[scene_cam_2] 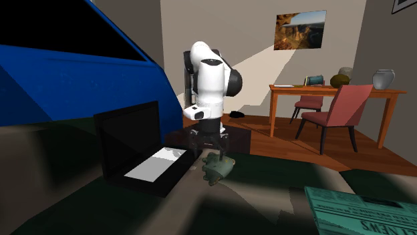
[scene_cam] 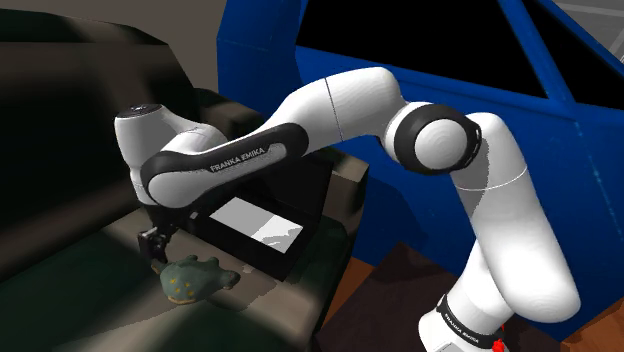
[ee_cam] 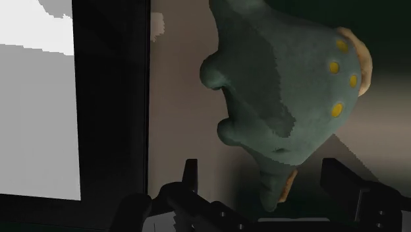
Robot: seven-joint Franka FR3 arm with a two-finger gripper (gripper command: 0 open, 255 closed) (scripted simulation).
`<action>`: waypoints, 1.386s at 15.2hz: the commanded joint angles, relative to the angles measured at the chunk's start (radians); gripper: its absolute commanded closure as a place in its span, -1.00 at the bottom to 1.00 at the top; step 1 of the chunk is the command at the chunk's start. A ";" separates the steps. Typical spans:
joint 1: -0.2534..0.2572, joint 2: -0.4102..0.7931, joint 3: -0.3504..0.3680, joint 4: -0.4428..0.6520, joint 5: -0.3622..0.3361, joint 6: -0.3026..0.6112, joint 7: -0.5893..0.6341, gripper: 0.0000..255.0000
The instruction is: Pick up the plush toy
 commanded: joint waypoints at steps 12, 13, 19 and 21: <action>0.089 0.254 -0.025 0.282 -0.030 -0.021 0.000 -1.00; 0.089 0.254 -0.025 0.282 -0.030 -0.021 0.000 -1.00; 0.090 0.256 -0.026 0.285 -0.030 -0.021 0.000 1.00; 0.090 0.256 -0.026 0.285 -0.030 -0.021 -0.001 1.00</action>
